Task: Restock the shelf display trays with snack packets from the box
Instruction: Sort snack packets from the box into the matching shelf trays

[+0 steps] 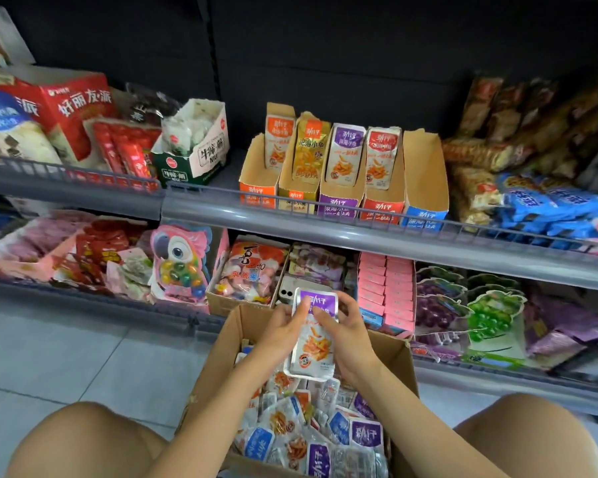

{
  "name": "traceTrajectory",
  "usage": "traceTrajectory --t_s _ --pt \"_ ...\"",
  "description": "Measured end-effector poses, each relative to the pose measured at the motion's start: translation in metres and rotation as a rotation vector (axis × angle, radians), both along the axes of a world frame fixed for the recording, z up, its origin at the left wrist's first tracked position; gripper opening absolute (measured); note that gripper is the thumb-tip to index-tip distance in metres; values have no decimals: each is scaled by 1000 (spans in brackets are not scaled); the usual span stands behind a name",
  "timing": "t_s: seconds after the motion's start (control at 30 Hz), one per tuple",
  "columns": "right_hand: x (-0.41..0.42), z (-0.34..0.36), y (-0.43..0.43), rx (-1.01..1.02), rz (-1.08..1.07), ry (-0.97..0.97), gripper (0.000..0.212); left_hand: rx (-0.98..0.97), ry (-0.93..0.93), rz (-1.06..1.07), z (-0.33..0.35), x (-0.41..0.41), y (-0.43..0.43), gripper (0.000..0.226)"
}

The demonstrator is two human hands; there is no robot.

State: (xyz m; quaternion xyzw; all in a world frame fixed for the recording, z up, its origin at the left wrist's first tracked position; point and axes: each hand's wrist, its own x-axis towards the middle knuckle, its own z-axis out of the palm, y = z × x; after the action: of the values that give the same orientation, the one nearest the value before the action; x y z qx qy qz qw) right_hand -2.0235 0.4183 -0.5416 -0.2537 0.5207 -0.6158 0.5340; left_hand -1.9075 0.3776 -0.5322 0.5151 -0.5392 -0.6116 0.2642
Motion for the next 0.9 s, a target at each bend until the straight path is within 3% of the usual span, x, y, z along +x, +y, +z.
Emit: traceTrajectory --t_s 0.13,0.27,0.4,0.53,0.6,0.8,0.9 --pt "-14 26 -14 -118 -27 86 51 -96 37 -135 11 -2 3 35" --pt "-24 54 -24 -162 29 207 42 -277 99 -165 27 -8 -2 13" --pt "-37 85 -36 -109 116 253 33 -377 140 -205 51 -9 -12 17" --pt "-56 115 -51 -39 301 94 36 -440 154 -291 76 -6 -25 36" --pt "-67 129 -57 -17 398 94 35 -444 143 -331 83 -6 -35 34" --pt "-93 159 -82 -24 491 469 40 -446 27 -458 110 -17 -74 22" --pt "-105 172 -98 -78 411 517 42 -465 21 -458 127 -29 -96 23"
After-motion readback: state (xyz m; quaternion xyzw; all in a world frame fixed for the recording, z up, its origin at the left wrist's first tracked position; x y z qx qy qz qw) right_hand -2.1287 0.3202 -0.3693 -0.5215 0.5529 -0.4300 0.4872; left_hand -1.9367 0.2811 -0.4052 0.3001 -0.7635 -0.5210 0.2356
